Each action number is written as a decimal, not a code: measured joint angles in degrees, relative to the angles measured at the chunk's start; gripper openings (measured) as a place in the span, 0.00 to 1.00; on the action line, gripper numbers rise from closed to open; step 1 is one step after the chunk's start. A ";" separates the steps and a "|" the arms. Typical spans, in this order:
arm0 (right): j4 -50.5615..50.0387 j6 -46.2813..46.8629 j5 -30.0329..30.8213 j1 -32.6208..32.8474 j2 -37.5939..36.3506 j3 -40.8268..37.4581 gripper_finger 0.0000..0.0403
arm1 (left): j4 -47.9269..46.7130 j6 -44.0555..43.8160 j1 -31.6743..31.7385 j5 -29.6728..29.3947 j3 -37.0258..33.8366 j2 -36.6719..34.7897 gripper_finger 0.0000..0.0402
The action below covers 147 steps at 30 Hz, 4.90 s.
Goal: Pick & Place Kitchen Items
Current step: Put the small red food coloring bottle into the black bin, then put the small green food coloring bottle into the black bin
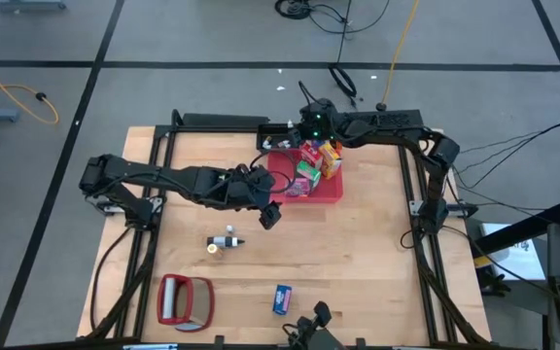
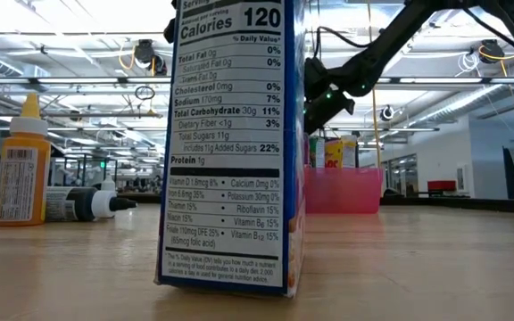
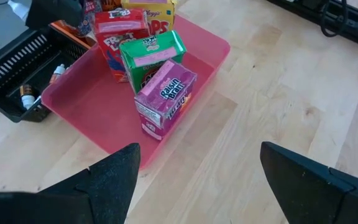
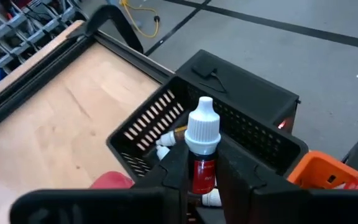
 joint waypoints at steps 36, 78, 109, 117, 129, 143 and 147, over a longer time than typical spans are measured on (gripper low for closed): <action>5.99 6.04 -11.13 2.23 -0.62 -0.07 0.38 | -23.70 1.20 -0.31 10.59 0.00 0.00 0.83; 9.97 10.99 -9.24 23.99 -8.51 -0.11 0.38 | -10.84 -4.80 -0.37 18.14 -26.71 0.00 0.83; 10.42 11.90 -8.93 26.18 -8.49 -0.07 0.38 | -3.08 -7.85 -0.37 20.11 -30.05 0.00 0.83; 10.40 11.64 -8.93 26.16 -8.49 -0.07 0.38 | -3.06 -7.24 -0.37 20.13 -30.05 0.00 0.68; 10.40 11.64 -8.93 26.16 -8.47 -0.07 0.38 | -3.05 -3.33 -0.36 22.18 -30.05 0.00 0.25; 10.38 11.64 -8.93 26.16 -8.47 -0.07 0.38 | -3.16 -2.59 -0.13 22.84 -29.97 -0.04 0.07; 10.38 11.64 -8.93 26.16 -8.47 -0.07 0.38 | -4.25 -3.41 -0.15 22.72 -29.95 -0.07 0.06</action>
